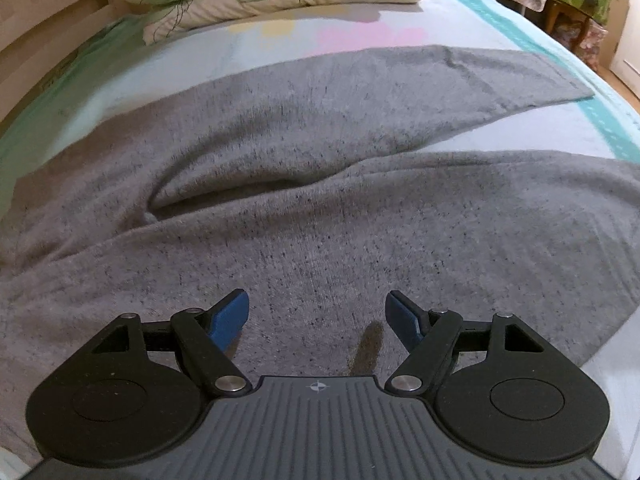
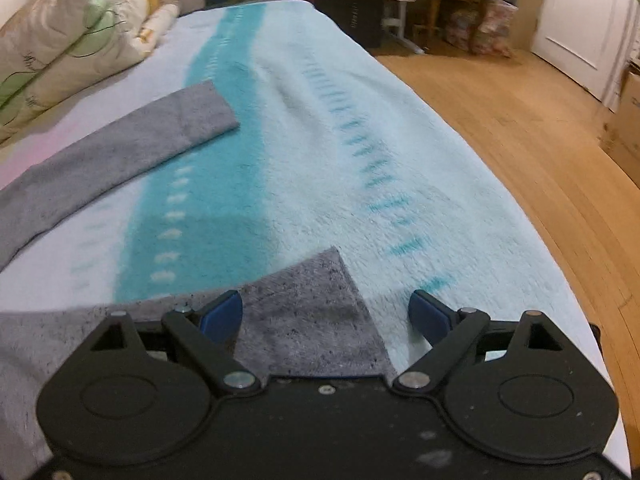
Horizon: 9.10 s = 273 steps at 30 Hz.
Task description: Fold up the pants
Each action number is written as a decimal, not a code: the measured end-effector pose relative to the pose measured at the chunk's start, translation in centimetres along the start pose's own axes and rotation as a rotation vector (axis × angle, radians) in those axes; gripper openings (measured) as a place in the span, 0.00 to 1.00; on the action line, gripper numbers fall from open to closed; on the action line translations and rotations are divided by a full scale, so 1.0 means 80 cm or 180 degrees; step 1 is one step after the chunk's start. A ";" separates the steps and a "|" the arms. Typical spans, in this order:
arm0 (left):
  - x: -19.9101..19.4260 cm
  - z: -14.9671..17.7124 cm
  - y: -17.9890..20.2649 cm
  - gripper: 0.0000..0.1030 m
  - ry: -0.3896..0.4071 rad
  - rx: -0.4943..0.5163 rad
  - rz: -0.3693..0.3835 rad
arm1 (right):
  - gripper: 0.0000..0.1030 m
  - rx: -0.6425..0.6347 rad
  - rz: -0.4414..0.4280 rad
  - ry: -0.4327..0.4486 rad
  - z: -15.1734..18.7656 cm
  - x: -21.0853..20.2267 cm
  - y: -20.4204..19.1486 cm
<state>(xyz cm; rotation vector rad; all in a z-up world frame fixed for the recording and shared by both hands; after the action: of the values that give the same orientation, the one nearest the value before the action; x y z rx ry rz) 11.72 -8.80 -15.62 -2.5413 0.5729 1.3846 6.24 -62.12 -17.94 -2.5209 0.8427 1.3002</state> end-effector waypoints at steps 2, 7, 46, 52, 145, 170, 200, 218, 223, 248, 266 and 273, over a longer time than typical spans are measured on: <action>0.006 0.003 0.001 0.72 -0.0046 0.0017 0.0003 | 0.92 -0.0048 -0.0076 -0.0005 0.000 -0.001 0.004; 0.009 0.010 0.001 0.72 -0.0088 0.0047 0.0004 | 0.27 0.0006 -0.0408 -0.0033 -0.011 -0.004 0.011; 0.008 -0.003 -0.020 0.68 0.0008 -0.0025 -0.0001 | 0.21 -0.0129 -0.0147 -0.0053 0.010 -0.063 -0.040; 0.019 -0.063 -0.029 0.68 0.0108 -0.0004 0.0032 | 0.23 -0.0191 -0.0673 0.0179 -0.081 -0.060 -0.106; 0.088 -0.236 -0.091 0.64 0.0367 -0.0973 0.1020 | 0.03 -0.3138 -0.1714 0.0946 -0.111 -0.080 -0.372; 0.142 -0.230 -0.097 0.64 -0.0180 -0.1688 0.0936 | 0.03 -0.2872 -0.1499 0.0920 -0.028 -0.088 -0.353; 0.031 -0.048 -0.013 0.07 0.0091 -0.0647 0.0689 | 0.28 -0.1621 -0.1547 0.0567 -0.009 -0.148 -0.270; 0.035 -0.039 -0.008 0.07 0.0156 -0.0529 0.0674 | 0.28 -0.1122 0.0112 0.0237 -0.119 0.029 -0.326; 0.027 -0.042 -0.008 0.07 0.0236 -0.0540 0.0663 | 0.04 -0.1077 -0.0048 0.0183 -0.126 0.019 -0.312; -0.100 -0.038 0.016 0.07 0.1152 -0.0088 0.0799 | 0.03 -0.0035 -0.0113 0.0883 -0.137 -0.146 -0.115; -0.018 0.042 0.049 0.07 0.0327 0.0365 0.0741 | 0.33 -0.0634 -0.0284 0.0512 -0.053 -0.089 -0.190; -0.011 0.046 0.057 0.08 0.0334 0.0644 0.0723 | 0.38 -0.1221 -0.0255 0.0567 -0.068 -0.054 -0.290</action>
<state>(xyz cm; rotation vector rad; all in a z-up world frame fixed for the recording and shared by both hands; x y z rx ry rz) 6.51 -11.48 -16.81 -2.4559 0.9943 1.1929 21.06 -43.52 -13.41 -2.9684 0.5571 1.3344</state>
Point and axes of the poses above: each gripper's, at about its wrist camera, not at the fingertips, and x roughly the way its jaws point, y to its right, z to its underside, the point moved 2 cm from there along x, roughly the way its jaws point, and after that the axes turned 7 degrees about z, right-handed, at the moved point
